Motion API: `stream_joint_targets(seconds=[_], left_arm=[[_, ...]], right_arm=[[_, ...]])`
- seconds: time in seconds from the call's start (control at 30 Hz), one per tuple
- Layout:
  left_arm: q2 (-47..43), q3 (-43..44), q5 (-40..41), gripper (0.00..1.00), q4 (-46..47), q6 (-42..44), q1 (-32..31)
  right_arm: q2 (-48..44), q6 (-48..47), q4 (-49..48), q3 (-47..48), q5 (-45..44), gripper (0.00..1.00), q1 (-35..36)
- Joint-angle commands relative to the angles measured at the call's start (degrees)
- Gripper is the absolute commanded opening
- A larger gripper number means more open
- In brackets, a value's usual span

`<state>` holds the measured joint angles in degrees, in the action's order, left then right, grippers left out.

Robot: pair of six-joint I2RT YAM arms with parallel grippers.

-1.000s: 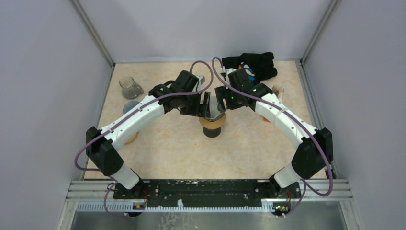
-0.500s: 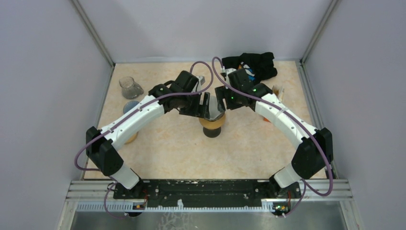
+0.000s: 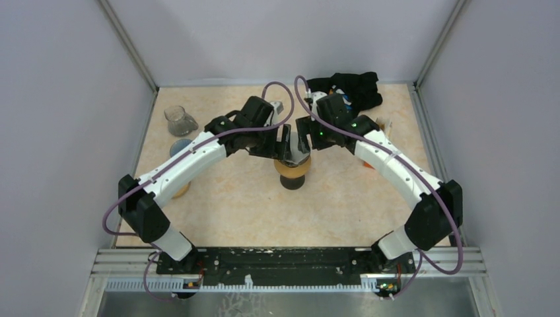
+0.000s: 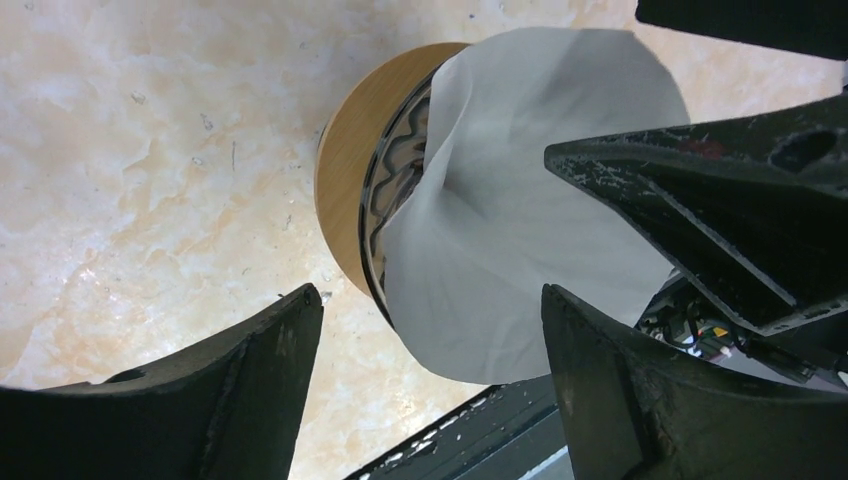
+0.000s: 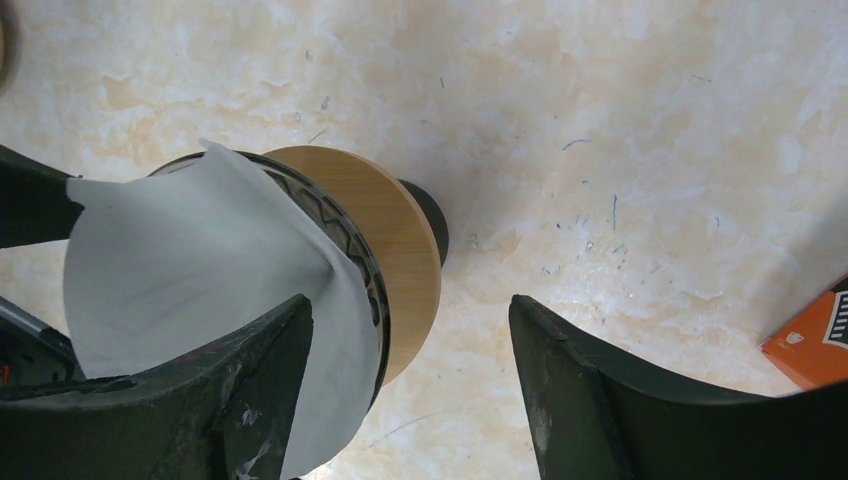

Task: Place the coffee filter in the dripper
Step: Adjust the coffee filter in the coffee dripper, then move the coffee server to the center of the board.

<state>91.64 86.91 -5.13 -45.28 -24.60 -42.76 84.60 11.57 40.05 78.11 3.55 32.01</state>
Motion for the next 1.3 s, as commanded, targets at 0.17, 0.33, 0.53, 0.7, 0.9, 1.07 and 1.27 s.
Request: stream_joint_targets(seconds=[0.17, 0.33, 0.53, 0.7, 0.9, 1.07, 1.27], left_arm=[[-8.24, -4.91, 1.00, 0.86, 10.30, -2.05, 1.10], [-11.73, -8.77, -0.66, 0.87, 14.27, -3.35, 2.78], [-16.03, -15.07, -2.25, 0.87, 17.74, -5.53, 5.03], [-22.07, -23.63, -1.68, 0.86, 23.10, -8.09, 7.10], [-28.52, -34.65, -2.05, 0.83, 29.51, -11.28, 8.27], [-30.92, -42.38, -4.34, 0.81, 35.13, -13.86, 8.31], [-30.33, -47.29, -6.62, 0.82, 38.75, -14.69, 8.31]], right_arm=[[-5.98, -0.59, -4.88, 1.24, 1.42, 0.73, -0.44], [-8.77, -0.66, -6.28, -0.33, 1.43, 0.74, -0.44], [-11.77, -1.11, -6.66, -2.13, -0.47, 0.75, -0.45], [-16.43, -1.08, -9.26, -6.38, -2.49, 0.75, -0.41], [-23.69, -0.68, -14.24, -12.96, -5.36, 0.75, -0.46], [-27.24, -0.46, -17.55, -16.44, -4.47, 0.75, -0.45], [-24.66, -0.74, -16.97, -15.21, -1.18, 0.75, -0.41]])
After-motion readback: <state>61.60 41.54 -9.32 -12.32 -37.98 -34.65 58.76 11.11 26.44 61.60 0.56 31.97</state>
